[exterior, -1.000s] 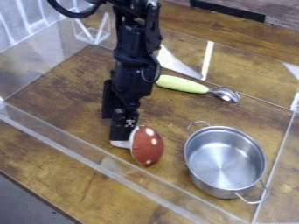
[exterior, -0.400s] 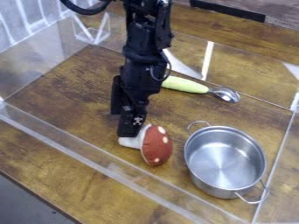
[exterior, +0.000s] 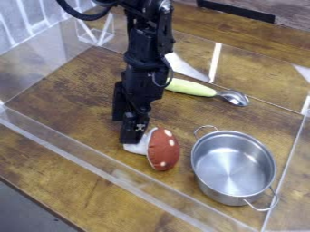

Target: Remove the mushroom from the silver pot and put it on the table

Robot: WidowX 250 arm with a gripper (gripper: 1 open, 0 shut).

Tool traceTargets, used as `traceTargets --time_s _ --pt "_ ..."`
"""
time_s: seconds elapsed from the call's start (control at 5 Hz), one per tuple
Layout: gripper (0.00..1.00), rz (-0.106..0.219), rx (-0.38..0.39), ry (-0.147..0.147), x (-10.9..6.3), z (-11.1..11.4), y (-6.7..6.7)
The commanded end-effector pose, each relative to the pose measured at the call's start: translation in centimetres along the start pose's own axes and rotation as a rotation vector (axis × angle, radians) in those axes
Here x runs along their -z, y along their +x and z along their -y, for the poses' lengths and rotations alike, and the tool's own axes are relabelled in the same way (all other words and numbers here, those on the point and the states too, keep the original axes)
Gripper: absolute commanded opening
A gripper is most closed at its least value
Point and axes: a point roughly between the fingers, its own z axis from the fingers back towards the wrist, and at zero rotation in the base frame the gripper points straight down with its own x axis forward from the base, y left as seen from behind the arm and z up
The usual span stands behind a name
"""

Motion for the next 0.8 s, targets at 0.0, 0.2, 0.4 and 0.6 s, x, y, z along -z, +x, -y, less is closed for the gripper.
traceTargets --time_s 0.0,0.2,0.4,0.6 --pt "1.00 0.033 -0.014 0.036 -1.0 -1.5 0.1" --pt "1.00 0.025 -0.034 0.035 -0.8 -2.6 -0.3" --pt "1.00 0.018 -0.054 0.031 -0.7 -3.8 -0.8" --pt "1.00 0.014 -0.051 0.033 -0.8 -3.3 -0.1"
